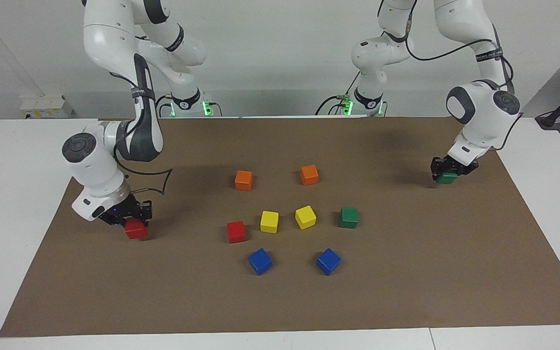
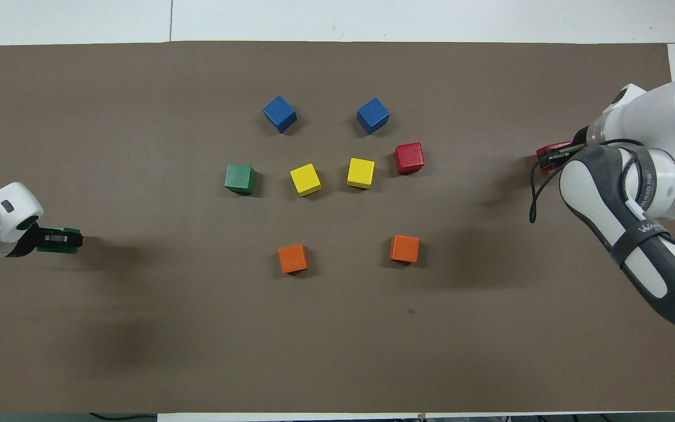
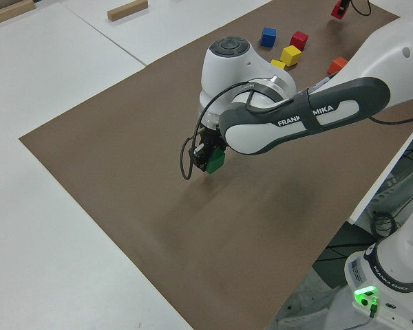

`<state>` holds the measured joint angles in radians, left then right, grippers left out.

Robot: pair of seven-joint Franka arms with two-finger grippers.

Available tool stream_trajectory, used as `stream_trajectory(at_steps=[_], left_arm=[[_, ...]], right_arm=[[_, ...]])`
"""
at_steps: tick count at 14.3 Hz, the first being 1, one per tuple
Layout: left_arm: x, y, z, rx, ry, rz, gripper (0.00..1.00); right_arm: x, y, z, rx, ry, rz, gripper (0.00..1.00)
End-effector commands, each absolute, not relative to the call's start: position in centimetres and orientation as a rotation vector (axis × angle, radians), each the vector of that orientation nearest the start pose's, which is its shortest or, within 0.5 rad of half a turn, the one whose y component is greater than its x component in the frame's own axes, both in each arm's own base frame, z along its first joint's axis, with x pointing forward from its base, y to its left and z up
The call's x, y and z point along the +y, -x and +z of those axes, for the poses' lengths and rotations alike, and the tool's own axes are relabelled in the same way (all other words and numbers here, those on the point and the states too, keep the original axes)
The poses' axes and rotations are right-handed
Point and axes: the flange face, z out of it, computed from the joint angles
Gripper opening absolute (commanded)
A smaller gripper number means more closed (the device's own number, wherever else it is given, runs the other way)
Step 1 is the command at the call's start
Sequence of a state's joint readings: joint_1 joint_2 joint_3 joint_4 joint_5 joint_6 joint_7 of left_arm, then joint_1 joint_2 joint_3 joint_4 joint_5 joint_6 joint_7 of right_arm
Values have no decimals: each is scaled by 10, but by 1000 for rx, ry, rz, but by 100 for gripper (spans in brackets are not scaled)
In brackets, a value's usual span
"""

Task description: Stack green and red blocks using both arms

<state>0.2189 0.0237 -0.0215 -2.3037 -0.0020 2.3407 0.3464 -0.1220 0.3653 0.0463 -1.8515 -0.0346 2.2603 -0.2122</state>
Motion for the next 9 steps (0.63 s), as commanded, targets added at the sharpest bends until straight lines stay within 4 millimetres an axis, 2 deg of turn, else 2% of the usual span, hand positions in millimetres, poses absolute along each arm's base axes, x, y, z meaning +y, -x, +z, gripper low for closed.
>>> stream_trajectory(at_steps=[1,6,9], left_arm=[[102,-500,326,240,3125,-82,0],[103,-500,308,244,3116,-121,0],[110,-496,301,250,3110,-139,0]], right_arm=[[-54,-636,326,-287,3146,-104,0],[-53,-635,315,-288,3145,-107,0],[-51,-635,315,-287,3144,-105,0]])
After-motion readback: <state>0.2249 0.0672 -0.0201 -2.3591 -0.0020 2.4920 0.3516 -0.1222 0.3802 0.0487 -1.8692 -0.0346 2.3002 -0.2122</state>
